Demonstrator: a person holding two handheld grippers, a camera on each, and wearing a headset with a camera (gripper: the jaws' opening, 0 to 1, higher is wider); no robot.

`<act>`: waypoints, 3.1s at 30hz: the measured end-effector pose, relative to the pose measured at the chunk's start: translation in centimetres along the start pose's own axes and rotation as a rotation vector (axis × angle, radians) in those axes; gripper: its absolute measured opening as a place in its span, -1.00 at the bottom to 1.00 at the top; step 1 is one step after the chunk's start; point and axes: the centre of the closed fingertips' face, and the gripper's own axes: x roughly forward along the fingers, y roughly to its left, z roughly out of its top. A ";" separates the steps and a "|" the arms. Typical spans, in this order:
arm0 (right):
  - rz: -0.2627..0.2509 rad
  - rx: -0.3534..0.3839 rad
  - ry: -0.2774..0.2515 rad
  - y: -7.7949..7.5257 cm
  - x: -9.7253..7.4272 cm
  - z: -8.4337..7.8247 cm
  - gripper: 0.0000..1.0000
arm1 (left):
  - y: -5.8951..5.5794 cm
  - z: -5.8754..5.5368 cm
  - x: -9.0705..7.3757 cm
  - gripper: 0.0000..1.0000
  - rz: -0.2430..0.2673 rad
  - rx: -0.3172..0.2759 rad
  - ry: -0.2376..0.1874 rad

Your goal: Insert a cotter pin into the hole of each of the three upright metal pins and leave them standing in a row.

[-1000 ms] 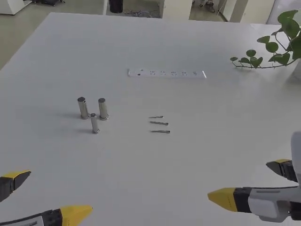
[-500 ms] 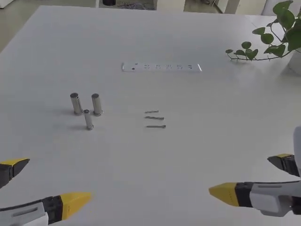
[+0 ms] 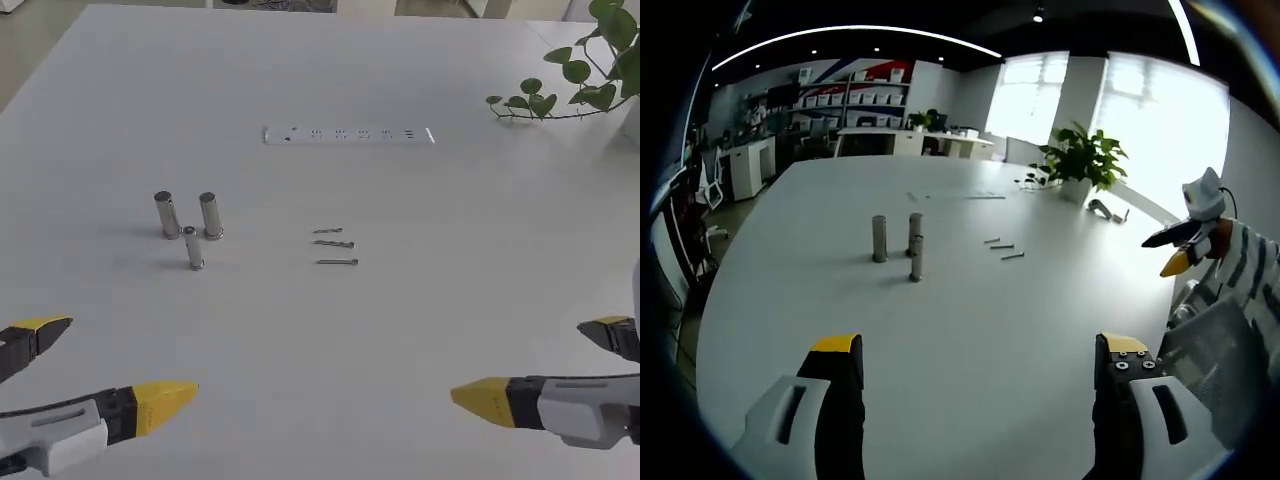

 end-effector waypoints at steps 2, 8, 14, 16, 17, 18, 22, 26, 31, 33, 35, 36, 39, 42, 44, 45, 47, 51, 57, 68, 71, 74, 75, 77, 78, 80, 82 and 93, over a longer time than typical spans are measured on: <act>0.003 0.007 -0.006 0.0 0.0 0.1 0.95 | 0.3 0.4 0.2 0.86 0.001 0.006 0.000; 0.005 0.005 -0.002 0.3 0.1 0.0 0.95 | 1.3 1.6 0.7 0.80 0.011 0.009 -0.017; 0.009 0.014 -0.001 0.5 0.4 0.1 0.95 | 2.2 2.7 1.7 0.68 0.005 0.014 -0.012; 0.015 0.024 -0.002 0.6 0.5 0.0 0.94 | 2.3 3.1 2.0 0.66 -0.007 0.015 -0.005; 0.016 0.029 -0.005 0.6 0.5 0.0 0.94 | 2.3 3.3 2.0 0.64 -0.010 0.023 -0.004; 0.016 0.033 -0.006 0.7 0.5 0.0 0.94 | 2.4 3.6 2.2 0.62 -0.013 0.042 -0.003; 0.013 0.029 0.004 0.7 0.6 -0.2 0.94 | 2.9 4.3 3.0 0.53 -0.016 0.083 0.010; 0.008 0.034 0.008 0.6 0.6 -0.3 0.94 | 3.5 5.1 3.7 0.41 -0.017 0.101 0.004; 0.001 0.035 0.017 0.5 0.6 -0.4 0.93 | 4.4 5.8 4.9 0.30 -0.016 0.114 0.004; -0.001 0.037 0.020 0.4 0.6 -0.5 0.93 | 4.5 6.0 5.4 0.26 -0.020 0.122 0.008; -0.006 0.039 0.023 0.4 0.6 -0.5 0.93 | 4.7 6.1 5.9 0.21 -0.022 0.129 0.011; -0.007 0.041 0.027 0.4 0.6 -0.6 0.93 | 4.8 6.1 6.2 0.18 -0.024 0.133 0.013; -0.009 0.042 0.033 0.4 0.7 -0.7 0.92 | 5.1 6.3 6.8 0.10 -0.027 0.133 0.014; -0.011 0.044 0.040 0.4 0.8 -0.8 0.92 | 5.2 6.6 7.4 -0.02 -0.039 0.114 -0.002; -0.012 0.045 0.044 0.4 1.0 -0.8 0.92 | 5.3 6.8 7.8 -0.11 -0.042 0.111 -0.011; -0.011 0.047 0.048 0.5 1.0 -0.9 0.92 | 5.3 6.9 8.0 -0.12 -0.042 0.113 -0.012; -0.011 0.045 0.053 0.6 1.1 -1.0 0.92 | 5.5 7.1 8.5 -0.15 -0.039 0.120 -0.013; -0.010 0.045 0.061 0.7 1.2 -1.1 0.91 | 5.8 7.2 9.3 -0.28 -0.039 0.136 -0.004; -0.016 0.060 0.069 0.6 1.5 -1.5 0.91 | 6.3 6.8 10.8 -0.48 -0.041 0.102 0.020; -0.021 0.073 0.087 0.5 1.5 -2.3 0.88 | 6.9 5.4 12.5 -0.69 -0.031 0.101 0.068; -0.016 0.066 0.090 0.6 1.6 -2.4 0.88 | 7.1 5.1 12.7 -0.67 -0.021 0.110 0.077; -0.011 0.062 0.089 0.8 1.6 -2.3 0.88 | 7.0 4.9 12.8 -0.70 -0.026 0.121 0.084; -0.011 0.062 0.089 0.8 1.6 -2.3 0.88 | 6.9 4.9 12.9 -0.73 -0.026 0.126 0.085; -0.011 0.060 0.089 0.7 1.4 -2.3 0.87 | 6.7 4.9 13.0 -0.77 -0.021 0.133 0.087; -0.011 0.060 0.089 0.7 1.4 -2.3 0.87 | 6.6 5.0 13.0 -0.79 -0.021 0.133 0.086; -0.012 0.062 0.091 0.6 1.3 -2.4 0.87 | 6.0 5.2 13.1 -0.83 -0.027 0.144 0.081; -0.013 0.062 0.092 0.5 1.2 -2.4 0.87 | 5.8 5.2 13.2 -0.87 -0.026 0.165 0.083; 0.005 0.057 0.088 0.9 1.0 -2.2 0.84 | 5.7 6.3 12.7 -0.89 0.021 0.240 0.071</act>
